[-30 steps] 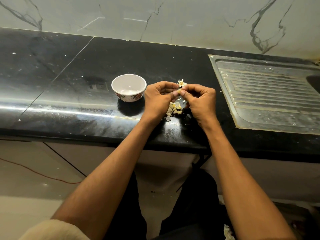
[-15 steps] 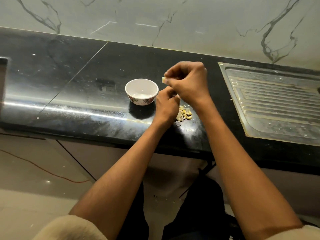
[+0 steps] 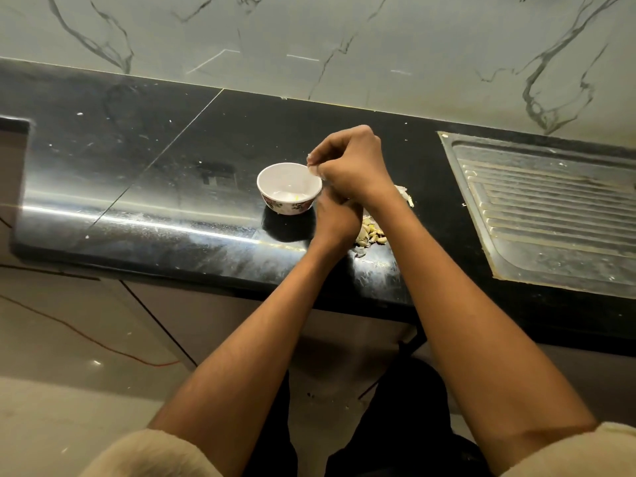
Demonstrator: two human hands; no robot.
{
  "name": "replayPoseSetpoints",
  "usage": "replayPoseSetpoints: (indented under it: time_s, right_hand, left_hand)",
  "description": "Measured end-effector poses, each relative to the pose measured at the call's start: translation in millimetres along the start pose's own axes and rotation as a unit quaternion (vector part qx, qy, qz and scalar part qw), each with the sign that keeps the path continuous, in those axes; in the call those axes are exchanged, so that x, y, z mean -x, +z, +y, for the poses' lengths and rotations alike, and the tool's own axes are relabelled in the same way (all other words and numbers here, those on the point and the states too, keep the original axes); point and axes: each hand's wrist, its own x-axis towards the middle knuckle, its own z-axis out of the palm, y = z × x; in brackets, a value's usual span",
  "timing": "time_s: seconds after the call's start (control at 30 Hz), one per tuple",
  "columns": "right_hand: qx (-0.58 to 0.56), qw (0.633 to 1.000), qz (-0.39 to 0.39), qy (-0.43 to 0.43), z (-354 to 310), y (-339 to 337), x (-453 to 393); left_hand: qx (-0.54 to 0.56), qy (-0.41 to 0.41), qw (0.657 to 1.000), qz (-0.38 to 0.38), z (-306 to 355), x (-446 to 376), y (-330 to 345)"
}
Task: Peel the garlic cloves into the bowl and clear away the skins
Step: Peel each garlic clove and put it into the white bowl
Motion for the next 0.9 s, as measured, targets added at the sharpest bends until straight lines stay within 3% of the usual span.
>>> replayPoseSetpoints:
  time_s: [0.2,0.33,0.9]
  right_hand:
    - [-0.109,0.988,0.093,0.060,31,-26,15]
    - [-0.122,0.982,0.114,0.083,56,-41,34]
    - [0.067,0.997,0.013,0.045,98,-53,91]
  left_hand:
    - [-0.031,0.001,0.998,-0.056,1,-4,0]
    - [-0.039,0.006,0.998,-0.045,3,-2,-1]
    - [-0.027,0.008,0.999,-0.038,0,-5,1]
